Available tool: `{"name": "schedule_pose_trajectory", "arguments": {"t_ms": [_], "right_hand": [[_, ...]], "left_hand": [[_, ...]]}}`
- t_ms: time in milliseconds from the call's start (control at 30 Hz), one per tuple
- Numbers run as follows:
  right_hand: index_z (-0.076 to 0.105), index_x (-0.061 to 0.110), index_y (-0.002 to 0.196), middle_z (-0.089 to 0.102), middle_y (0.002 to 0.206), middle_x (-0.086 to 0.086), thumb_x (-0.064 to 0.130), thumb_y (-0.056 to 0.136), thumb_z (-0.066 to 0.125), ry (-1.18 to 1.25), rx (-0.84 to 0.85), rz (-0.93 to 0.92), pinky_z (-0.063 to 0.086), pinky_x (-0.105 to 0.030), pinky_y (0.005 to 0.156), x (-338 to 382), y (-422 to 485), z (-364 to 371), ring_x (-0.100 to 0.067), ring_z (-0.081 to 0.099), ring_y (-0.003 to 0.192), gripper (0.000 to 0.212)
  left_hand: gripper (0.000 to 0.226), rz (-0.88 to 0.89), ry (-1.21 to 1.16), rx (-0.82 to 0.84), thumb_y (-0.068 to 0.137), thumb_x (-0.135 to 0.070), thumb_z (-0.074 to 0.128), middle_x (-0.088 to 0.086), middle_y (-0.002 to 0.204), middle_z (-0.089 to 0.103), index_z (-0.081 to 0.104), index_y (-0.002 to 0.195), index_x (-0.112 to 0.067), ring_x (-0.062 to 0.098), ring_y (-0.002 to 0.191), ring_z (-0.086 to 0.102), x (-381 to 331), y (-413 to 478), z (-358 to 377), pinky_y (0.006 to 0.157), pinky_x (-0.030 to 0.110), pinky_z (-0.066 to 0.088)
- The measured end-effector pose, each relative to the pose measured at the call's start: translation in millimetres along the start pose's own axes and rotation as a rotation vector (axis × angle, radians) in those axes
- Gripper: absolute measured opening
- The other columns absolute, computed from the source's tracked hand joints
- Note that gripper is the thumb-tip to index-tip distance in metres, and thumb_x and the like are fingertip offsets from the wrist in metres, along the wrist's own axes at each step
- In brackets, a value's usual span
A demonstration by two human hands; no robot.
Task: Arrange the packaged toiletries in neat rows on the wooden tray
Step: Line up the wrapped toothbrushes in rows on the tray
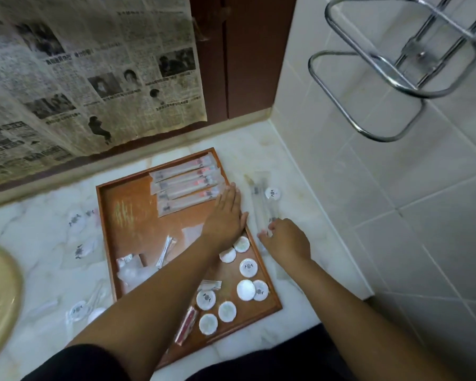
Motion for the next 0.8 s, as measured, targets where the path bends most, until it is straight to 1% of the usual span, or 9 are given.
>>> {"name": "schedule_pose_trajectory", "arguments": {"t_ms": [100, 233, 333, 467, 533, 600, 633, 700, 800], "right_hand": [[0.063, 0.021, 0.12, 0.064, 0.115, -0.002, 0.054, 0.093, 0.06, -0.141, -0.001, 0.014, 0.054, -0.035, 0.083, 1.0, -2.0, 3.9, -0.026, 0.064, 0.106, 0.043], [0.067, 0.022, 0.112, 0.061, 0.109, -0.002, 0.05, 0.093, 0.059, -0.155, -0.024, 0.019, 0.052, -0.033, 0.078, -2.2, -4.9, 4.8, -0.026, 0.064, 0.102, 0.035], [0.07, 0.024, 0.099, 0.059, 0.105, 0.0, 0.048, 0.092, 0.061, -0.057, -0.013, 0.058, 0.053, -0.033, 0.077, -8.1, -8.3, 2.0, -0.025, 0.064, 0.096, 0.026], [0.069, 0.023, 0.087, 0.069, 0.089, 0.006, 0.046, 0.092, 0.063, 0.169, 0.025, 0.118, 0.055, -0.033, 0.077, -15.5, -10.0, -3.3, -0.02, 0.067, 0.086, 0.025], [0.068, 0.026, 0.086, 0.068, 0.084, 0.014, 0.047, 0.09, 0.065, 0.295, 0.019, 0.146, 0.053, -0.031, 0.078, -18.0, -8.4, -11.1, -0.017, 0.066, 0.088, 0.021], [0.068, 0.029, 0.09, 0.068, 0.086, 0.017, 0.049, 0.088, 0.07, 0.391, -0.012, 0.129, 0.053, -0.03, 0.078, -17.5, -4.9, -22.5, -0.013, 0.067, 0.089, 0.021], [0.068, 0.029, 0.091, 0.069, 0.086, 0.016, 0.05, 0.087, 0.072, 0.415, -0.021, 0.1, 0.054, -0.03, 0.077, -14.4, -1.8, -26.8, -0.01, 0.068, 0.087, 0.022], [0.07, 0.029, 0.091, 0.071, 0.088, 0.015, 0.049, 0.086, 0.075, 0.443, 0.0, 0.021, 0.053, -0.025, 0.074, -0.2, 2.9, -32.6, -0.002, 0.067, 0.084, 0.021], [0.072, 0.027, 0.09, 0.072, 0.087, 0.015, 0.043, 0.085, 0.079, 0.434, 0.083, -0.137, 0.046, -0.009, 0.068, 39.2, 10.9, -32.3, 0.009, 0.064, 0.08, 0.018]], "left_hand": [[0.082, -0.004, 0.004, -0.003, 0.099, -0.052, 0.0, 0.02, 0.167, -0.002, 0.009, 0.159, 0.002, 0.031, 0.156, -0.002, 0.1, 0.9, 1.1, 0.127, 0.042, -0.002], [0.081, -0.005, 0.038, -0.002, 0.098, -0.052, -0.005, 0.02, 0.167, -0.005, 0.003, 0.159, 0.001, 0.03, 0.156, -0.006, 0.0, 0.7, 2.6, 0.127, 0.043, -0.003], [0.079, -0.016, 0.073, -0.017, 0.099, -0.05, -0.007, 0.02, 0.167, -0.007, 0.001, 0.159, 0.0, 0.03, 0.156, -0.008, 0.9, 0.7, 3.8, 0.127, 0.046, -0.003], [0.082, -0.031, 0.045, -0.006, 0.096, -0.053, -0.009, 0.016, 0.168, -0.009, -0.001, 0.16, -0.002, 0.025, 0.156, -0.011, 2.2, -1.3, 3.1, 0.126, 0.043, -0.009], [0.078, -0.015, -0.046, -0.029, 0.101, -0.053, -0.001, 0.013, 0.169, -0.006, 0.001, 0.16, -0.004, 0.02, 0.156, -0.011, 1.0, -7.1, -6.4, 0.126, 0.04, -0.009], [0.068, -0.011, -0.185, -0.114, 0.108, -0.047, 0.019, 0.005, 0.168, -0.004, 0.005, 0.162, -0.008, 0.013, 0.154, -0.01, 3.5, -20.3, -23.0, 0.127, 0.038, -0.007], [0.065, -0.028, -0.241, -0.164, 0.109, -0.043, 0.028, 0.0, 0.167, -0.001, 0.01, 0.162, -0.01, 0.011, 0.154, -0.007, 8.2, -28.6, -31.2, 0.127, 0.036, -0.006], [0.059, -0.106, -0.288, -0.251, 0.107, -0.038, 0.041, 0.0, 0.167, 0.021, 0.027, 0.159, -0.013, 0.016, 0.155, 0.012, 25.0, -44.4, -45.4, 0.128, 0.038, 0.005], [0.048, -0.235, -0.316, -0.414, 0.1, -0.03, 0.057, 0.005, 0.145, 0.054, 0.051, 0.146, -0.017, 0.025, 0.134, 0.046, 60.3, -65.6, -66.4, 0.114, 0.04, 0.037]]}}
Point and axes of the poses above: each hand's wrist, its own y-axis towards the middle knuckle, its own z-axis out of the palm, x = y × z, the point moved 7 cm from there along y, towards the middle knuckle
